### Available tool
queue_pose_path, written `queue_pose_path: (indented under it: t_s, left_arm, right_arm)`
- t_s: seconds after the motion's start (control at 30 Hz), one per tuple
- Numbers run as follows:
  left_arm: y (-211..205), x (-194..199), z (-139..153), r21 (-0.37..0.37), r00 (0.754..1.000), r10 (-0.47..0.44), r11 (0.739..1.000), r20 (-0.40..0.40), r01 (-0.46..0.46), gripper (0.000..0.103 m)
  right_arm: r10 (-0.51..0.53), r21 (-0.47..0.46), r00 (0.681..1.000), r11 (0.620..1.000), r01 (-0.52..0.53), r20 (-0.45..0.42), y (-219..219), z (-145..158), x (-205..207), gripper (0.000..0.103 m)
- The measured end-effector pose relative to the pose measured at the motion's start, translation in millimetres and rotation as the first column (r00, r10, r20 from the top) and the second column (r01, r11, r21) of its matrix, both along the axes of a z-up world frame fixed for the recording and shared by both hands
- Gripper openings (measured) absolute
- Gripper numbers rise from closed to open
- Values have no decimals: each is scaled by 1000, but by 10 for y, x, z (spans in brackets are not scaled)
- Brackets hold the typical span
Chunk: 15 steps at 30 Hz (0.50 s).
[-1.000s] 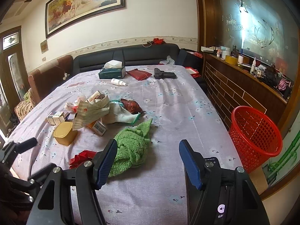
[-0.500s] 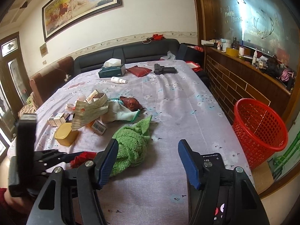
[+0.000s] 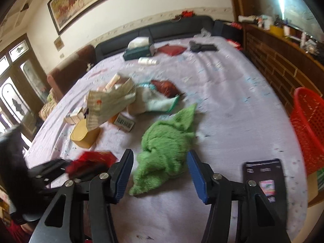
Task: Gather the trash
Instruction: 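Close the right tool on the green towel and lift it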
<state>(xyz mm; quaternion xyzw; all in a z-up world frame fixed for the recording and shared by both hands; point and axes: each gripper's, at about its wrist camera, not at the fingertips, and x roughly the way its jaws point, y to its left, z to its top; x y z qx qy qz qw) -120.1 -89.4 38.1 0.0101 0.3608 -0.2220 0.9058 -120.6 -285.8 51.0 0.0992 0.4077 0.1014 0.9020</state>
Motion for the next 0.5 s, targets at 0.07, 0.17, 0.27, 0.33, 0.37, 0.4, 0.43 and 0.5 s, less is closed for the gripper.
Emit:
queue_pose_path:
  t_s: [0.07,0.17,0.27,0.33,0.37,0.4,0.43,0.5]
  left_arm:
    - [68,-13,65,-2,999,30,1000,29,-30,35]
    - [120,-6,109,7,997,62,998,56,-63,35]
    - [144,-4,125,11,995,71,997,67,-72,35]
    - [128,6,130,12,995,71,997,72,-72,35]
    - [108,18,134,13,995,67,998,69,-68,35]
    - [103,20,131,12,995,67,998,69,-68,35]
    - [106,8,128,11,995,66,998,70,-67,35]
    - [88,6,123,11,996,63,998,70,-64,35]
  right_arm:
    - [1,-26,1000,1000,-1,-16,64,-57,75,56]
    - [-25,-73,1000,997,23,-17,121,-109,159,56]
    - [-49,-127,998,991,45,-29,137,-153,213,57]
    - [-54,-139,998,989,49,-28,118,-163,210,57]
    - [-55,-145,998,988,50,-29,110,-163,223,58]
    - [-57,-152,998,987,51,-36,100,-175,237,62]
    - [-55,-155,998,987,48,-42,94,-190,244,62]
    - [-56,-161,998,986,49,-41,94,-194,252,62]
